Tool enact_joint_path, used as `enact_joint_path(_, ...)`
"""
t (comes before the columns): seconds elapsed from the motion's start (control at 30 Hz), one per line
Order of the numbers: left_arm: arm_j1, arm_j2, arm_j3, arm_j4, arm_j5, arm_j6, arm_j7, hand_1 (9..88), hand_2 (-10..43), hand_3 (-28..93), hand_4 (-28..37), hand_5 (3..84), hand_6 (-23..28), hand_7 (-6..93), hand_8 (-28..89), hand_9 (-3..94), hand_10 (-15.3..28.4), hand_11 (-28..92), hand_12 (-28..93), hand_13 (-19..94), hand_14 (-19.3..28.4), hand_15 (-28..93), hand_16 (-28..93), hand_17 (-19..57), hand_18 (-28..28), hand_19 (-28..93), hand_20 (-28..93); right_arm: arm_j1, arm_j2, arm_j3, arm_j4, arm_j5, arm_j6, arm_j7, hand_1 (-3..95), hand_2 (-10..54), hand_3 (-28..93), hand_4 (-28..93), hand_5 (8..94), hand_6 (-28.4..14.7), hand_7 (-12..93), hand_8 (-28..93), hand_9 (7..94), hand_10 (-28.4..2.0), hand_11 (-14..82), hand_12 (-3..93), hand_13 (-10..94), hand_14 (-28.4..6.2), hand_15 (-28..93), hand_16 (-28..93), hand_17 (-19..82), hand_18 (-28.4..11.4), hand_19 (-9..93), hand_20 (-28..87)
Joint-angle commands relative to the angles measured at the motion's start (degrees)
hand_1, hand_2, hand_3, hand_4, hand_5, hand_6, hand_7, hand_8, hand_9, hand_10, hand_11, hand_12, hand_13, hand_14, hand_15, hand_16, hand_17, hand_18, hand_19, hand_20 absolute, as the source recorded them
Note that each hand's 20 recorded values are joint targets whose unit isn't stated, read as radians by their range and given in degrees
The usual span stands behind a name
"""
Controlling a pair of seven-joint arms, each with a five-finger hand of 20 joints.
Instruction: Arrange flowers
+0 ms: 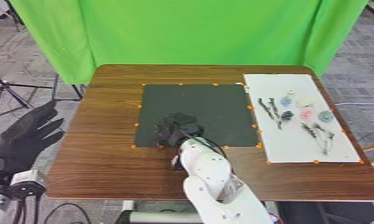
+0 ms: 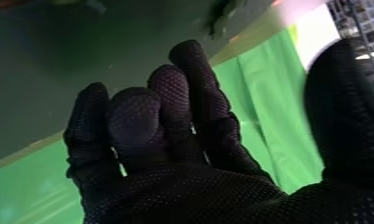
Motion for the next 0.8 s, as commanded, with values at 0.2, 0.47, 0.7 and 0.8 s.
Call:
enact_joint_path(0.2, 1.1, -2.30, 0.05, -0.68, 0.41, 0.50, 0.89, 20.0, -2.7, 70, -28.3, 20.8, 0.9, 20.9, -10, 16.7, 8.6, 11, 20, 14, 10.7, 14, 9, -10.9, 18.2, 36, 10, -1.0, 13.7, 0.7, -6.7, 4.5, -1.8, -13.8, 23.7, 6.8, 93, -10, 48.5, -2.5, 50, 3, 42.8, -17.6, 58.5, 56.4, 41, -16.3, 85, 31, 6, -23.2, 63, 49)
enact_joint_path(0.47, 0.8, -2.85, 0.47, -0.88, 0.55, 1.01, 1.93, 20.0, -2.7, 70, -28.3, 20.8, 0.8, 20.9, -10, 16.7, 8.6, 11, 20, 14, 10.7, 14, 9, -10.9, 18.2, 36, 10, -0.5, 19.4, 7.1, -8.2, 5.6, 4.1, -9.1, 21.2, 2.1, 86, -22, 47.0, -4.1, 51, -18, 41.4, -17.9, 60.2, 44.2, 40, -15.4, 82, 27, 6, -23.0, 63, 48)
enact_joint_path(0.7, 1.2, -3.47, 0.37, -1.04, 0.68, 1.25, 2.00, 19.9, -2.8, 70, -28.3, 20.8, 0.8, 21.0, -10, 16.7, 8.7, 11, 20, 14, 10.7, 14, 9, -10.9, 18.2, 36, 10, -1.9, 26.7, 17.1, -9.0, 5.9, 11.1, 0.2, 21.7, -8.5, 79, -28, 47.6, -4.1, 52, -19, 47.3, -16.1, 60.2, 42.0, 46, -14.4, 82, 27, 9, -21.9, 67, 49)
enact_joint_path(0.8, 1.5, -3.49, 0.19, -1.20, 0.53, 1.56, 2.23, 20.0, -2.7, 70, -28.3, 20.8, 0.8, 20.8, -10, 16.7, 8.7, 11, 20, 14, 10.7, 14, 9, -10.9, 18.2, 36, 10, -4.1, 29.8, 21.1, -9.4, 4.8, 13.3, 4.7, 27.6, -9.5, 74, -28, 52.6, -3.0, 53, -19, 54.1, -13.1, 60.6, 41.6, 52, -12.4, 81, 29, 14, -21.4, 70, 49)
